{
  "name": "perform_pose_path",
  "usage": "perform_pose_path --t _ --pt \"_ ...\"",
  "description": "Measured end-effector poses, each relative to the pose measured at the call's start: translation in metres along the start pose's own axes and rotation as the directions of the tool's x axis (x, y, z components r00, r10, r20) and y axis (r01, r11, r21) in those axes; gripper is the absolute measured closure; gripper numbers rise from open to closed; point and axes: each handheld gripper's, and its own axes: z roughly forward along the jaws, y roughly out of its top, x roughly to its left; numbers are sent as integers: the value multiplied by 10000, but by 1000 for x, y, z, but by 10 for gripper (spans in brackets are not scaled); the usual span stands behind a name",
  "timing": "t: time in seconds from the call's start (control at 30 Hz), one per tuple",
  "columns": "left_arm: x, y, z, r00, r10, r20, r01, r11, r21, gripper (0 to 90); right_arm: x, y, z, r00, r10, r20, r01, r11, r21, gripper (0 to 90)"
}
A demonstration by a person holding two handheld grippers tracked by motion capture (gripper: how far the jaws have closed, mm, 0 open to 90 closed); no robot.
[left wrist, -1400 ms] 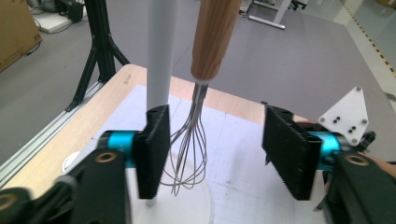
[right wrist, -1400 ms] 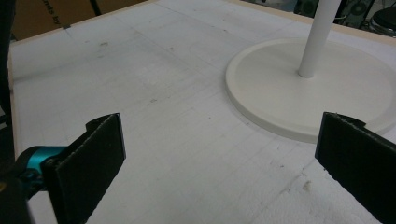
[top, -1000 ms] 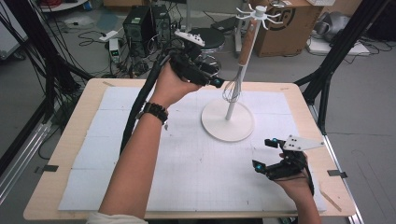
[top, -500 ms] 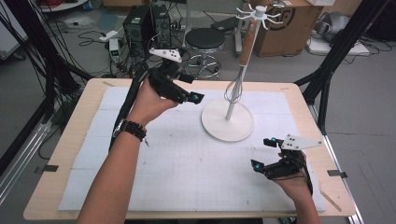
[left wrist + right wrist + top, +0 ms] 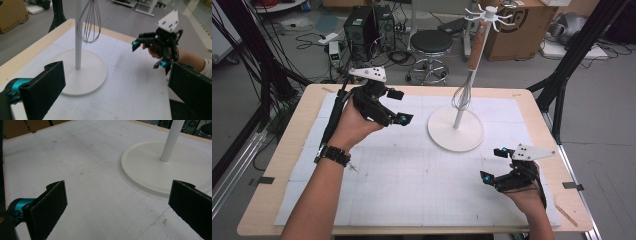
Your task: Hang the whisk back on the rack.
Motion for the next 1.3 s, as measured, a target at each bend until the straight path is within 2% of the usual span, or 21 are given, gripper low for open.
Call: perform_pose_path --t 0.1,0.37,0.4,0.47,0.5,0.57,0.6,0.67,0.8,1.0,1.2,1.3 --pt "-3 -2 -7 9998 -75 205 77 9999 -98 16 1 0 1 10000 2 11 -2 10000 85 7" --pt "-16 -11 -18 9999 141 49 -141 9999 -21 16 2 0 4 10000 -63 27 62 9997 233 7" --pt "-17 -15 -20 9998 171 32 -171 9997 -187 16 3 0 4 10000 -62 18 61 9997 227 7" --pt "-16 -24 -23 9996 -48 281 64 9983 -574 16 3 1 4 9999 -100 20 99 9998 189 8" --pt "-16 -29 -23 9997 -163 170 173 9980 -604 16 3 1 4 10000 -80 -5 80 9998 203 7" --pt "-16 -37 -23 9999 -143 -1 143 9996 -262 16 3 1 5 9999 -110 23 110 9997 225 7" --pt "-17 -40 -24 9999 -126 -44 125 9996 -240 16 3 1 5 10000 -75 2 75 9996 261 7" --pt "-18 -47 -26 9998 -210 -1 209 9991 -371 16 2 1 6 9999 -125 -2 125 9996 238 7" --pt "-19 -61 -30 9997 -198 -161 192 9992 -355 16 2 1 6 10000 -71 -2 71 9996 269 7" --pt "-21 -88 -39 9978 -482 -452 457 9975 -535 16 1 0 6 10000 -18 24 17 9996 270 7" --pt "-24 -111 -44 9969 -566 -553 535 9970 -568 16 0 -1 8 10000 -14 -46 15 9996 279 7" --pt "-25 -120 -47 9960 -660 -602 611 9950 -788 16 1 -1 8 10000 -15 -81 17 9995 323 7"
